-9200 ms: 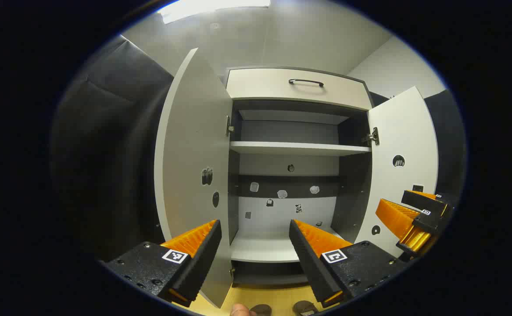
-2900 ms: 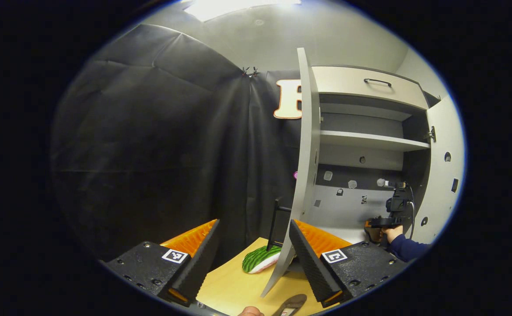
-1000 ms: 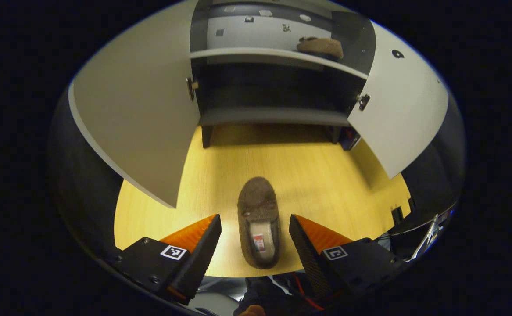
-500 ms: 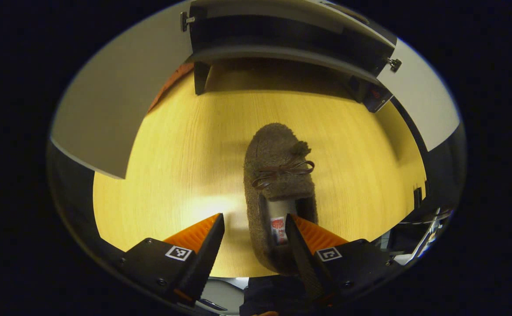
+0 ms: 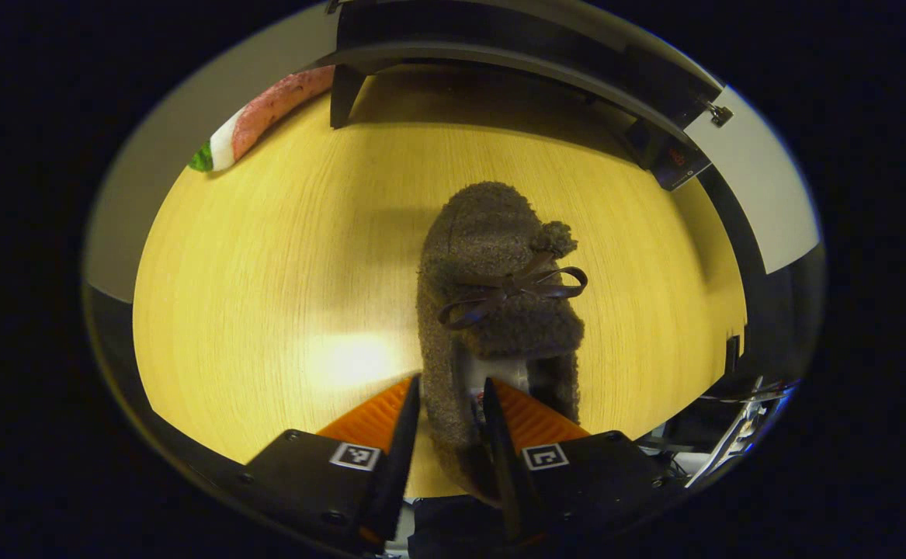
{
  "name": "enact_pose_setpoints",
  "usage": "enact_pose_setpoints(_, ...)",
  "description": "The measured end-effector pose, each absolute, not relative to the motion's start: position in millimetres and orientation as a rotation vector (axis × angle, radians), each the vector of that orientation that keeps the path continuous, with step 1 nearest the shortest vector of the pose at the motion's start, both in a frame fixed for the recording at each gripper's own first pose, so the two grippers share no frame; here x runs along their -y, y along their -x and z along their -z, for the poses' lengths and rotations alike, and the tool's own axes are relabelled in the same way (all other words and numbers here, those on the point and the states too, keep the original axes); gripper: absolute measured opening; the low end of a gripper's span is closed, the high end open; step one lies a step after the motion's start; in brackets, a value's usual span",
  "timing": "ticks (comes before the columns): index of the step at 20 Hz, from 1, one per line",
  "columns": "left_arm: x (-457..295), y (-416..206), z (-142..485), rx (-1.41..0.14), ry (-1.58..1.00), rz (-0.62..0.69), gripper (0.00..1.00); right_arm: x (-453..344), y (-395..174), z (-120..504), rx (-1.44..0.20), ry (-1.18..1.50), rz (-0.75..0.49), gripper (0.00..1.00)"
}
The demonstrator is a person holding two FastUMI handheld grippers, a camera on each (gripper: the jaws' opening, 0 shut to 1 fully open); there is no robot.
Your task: Grab one shoe with the right hand and put it into the shoe cabinet, grab the other shoe with the left hand and put it into the shoe cabinet; then close the right door with the right hand and the left door with the left hand.
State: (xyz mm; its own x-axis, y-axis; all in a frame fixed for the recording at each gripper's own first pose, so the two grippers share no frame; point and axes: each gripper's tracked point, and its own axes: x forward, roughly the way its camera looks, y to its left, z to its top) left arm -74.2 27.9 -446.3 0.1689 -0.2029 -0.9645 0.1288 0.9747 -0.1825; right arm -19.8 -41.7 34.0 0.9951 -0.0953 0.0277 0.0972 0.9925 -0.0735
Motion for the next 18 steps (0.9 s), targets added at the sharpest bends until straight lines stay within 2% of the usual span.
enact_pose_setpoints(1, -28.8, 75.1, 444.0, -1.408, 0.077, 0.227, 0.44, 41.8, 20.0, -33.8, 0.026, 0.072, 0.096, 0.46)
enact_pose_setpoints(3, -29.9, 72.9, 443.8, -1.446, 0.094, 0.200, 0.35, 40.9, 20.1, -32.5, 0.024, 0.067, 0.092, 0.43)
enact_pose_setpoints(4, -31.6, 72.8, 442.5, -1.453, 0.109, 0.185, 0.25, 40.7, 20.8, -32.1, 0.023, 0.068, 0.090, 0.44)
enact_pose_setpoints(6, -32.4, 72.2, 444.3, -1.449, 0.132, 0.186, 0.13, 41.4, 22.3, -29.5, 0.019, 0.070, 0.090, 0.47)
enact_pose_setpoints(8, -35.4, 70.9, 443.6, -1.433, 0.159, 0.188, 0.06, 42.0, 23.9, -27.8, 0.016, 0.070, 0.090, 0.49)
enact_pose_setpoints(10, -37.4, 67.2, 442.4, -1.415, 0.203, 0.152, 0.03, 42.2, 24.5, -26.0, 0.011, 0.070, 0.088, 0.43)
enact_pose_setpoints(14, -42.7, 58.6, 428.0, -1.321, 0.145, 0.151, 0.01, 45.9, 26.5, -27.0, 0.008, 0.069, 0.084, 0.43)
enact_pose_setpoints(18, -40.7, 25.8, 404.5, -1.204, 0.219, 0.196, 0.01, 50.8, 28.8, -26.0, 0.011, 0.058, 0.089, 0.46)
